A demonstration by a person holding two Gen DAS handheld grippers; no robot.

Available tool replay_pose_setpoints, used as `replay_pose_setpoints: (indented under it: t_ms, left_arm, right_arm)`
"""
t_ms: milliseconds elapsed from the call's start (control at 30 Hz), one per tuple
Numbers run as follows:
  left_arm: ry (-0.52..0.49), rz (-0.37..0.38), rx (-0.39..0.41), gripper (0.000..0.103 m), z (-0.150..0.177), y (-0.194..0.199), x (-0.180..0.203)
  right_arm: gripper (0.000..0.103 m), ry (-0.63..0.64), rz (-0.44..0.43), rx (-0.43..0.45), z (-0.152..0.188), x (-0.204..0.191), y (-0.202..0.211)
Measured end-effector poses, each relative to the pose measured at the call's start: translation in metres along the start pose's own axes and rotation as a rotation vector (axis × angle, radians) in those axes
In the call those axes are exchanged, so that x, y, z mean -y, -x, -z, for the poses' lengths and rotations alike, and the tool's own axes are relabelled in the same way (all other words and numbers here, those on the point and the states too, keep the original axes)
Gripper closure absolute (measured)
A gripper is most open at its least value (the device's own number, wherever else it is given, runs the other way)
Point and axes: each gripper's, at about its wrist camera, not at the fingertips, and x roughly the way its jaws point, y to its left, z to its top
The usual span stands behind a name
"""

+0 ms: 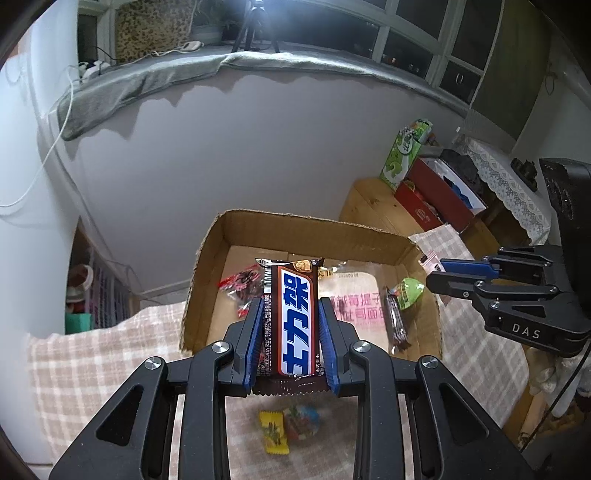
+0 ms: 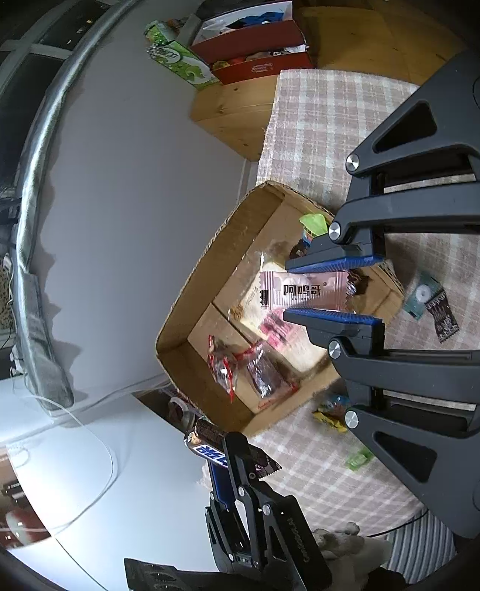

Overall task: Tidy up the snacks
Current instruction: 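Carry the chocolate bar with the left tool while the right tool carries the pink wrapper into the box, then open the left tool in the box while the right tool releases the pink wrapper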

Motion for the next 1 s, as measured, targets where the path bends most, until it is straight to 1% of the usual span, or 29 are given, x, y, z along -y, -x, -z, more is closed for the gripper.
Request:
replay_pose_setpoints:
  t_ms: [200,400,633,767,800,833,867,900,933,967,1000]
  left_arm:
    - [0.011,-0.002,-0.032,0.076,-0.005,-0.020,-0.004]
    - [0.029,-0.029,-0.063,0.076,-0.004,-0.036,-0.010]
    - [0.027,-0.032,-0.070,0.076,-0.004,-0.040,-0.012]
    - [0.033,-0.031,-0.072,0.076,-0.003,-0.040,-0.012]
    - [0.035,-0.038,-0.072,0.074,-0.003,-0.040,-0.012]
    - [0.039,-0.042,-0.073,0.069,-0.003,-0.040,-0.012]
    - [0.042,-0.044,-0.073,0.054,-0.004,-0.042,-0.013]
    - [0.050,-0.045,-0.068,0.043,-0.004,-0.041,-0.015]
    - [0.052,-0.042,-0.063,0.043,-0.005,-0.040,-0.015]
    - [0.051,-0.040,-0.061,0.043,-0.005,-0.039,-0.015]
    - [0.048,-0.044,-0.060,0.043,-0.005,-0.039,-0.015]
  right_arm:
    - [0.083,-0.016,0.006,-0.027,-0.006,0.010,-0.018]
    - [0.083,-0.032,0.013,-0.050,-0.009,0.016,-0.034]
    - [0.083,-0.043,0.004,-0.072,-0.008,0.018,-0.042]
    - [0.083,-0.041,0.015,-0.075,-0.010,0.017,-0.045]
    - [0.083,-0.044,0.019,-0.072,-0.010,0.017,-0.045]
    - [0.083,-0.049,0.019,-0.078,-0.010,0.017,-0.047]
    - [0.077,-0.052,0.014,-0.084,-0.010,0.018,-0.048]
    - [0.069,-0.052,0.017,-0.088,-0.009,0.018,-0.049]
    - [0.046,-0.049,0.028,-0.086,-0.009,0.017,-0.049]
    - [0.029,-0.046,0.038,-0.077,-0.009,0.017,-0.047]
    - [0.026,-0.044,0.045,-0.062,-0.008,0.016,-0.044]
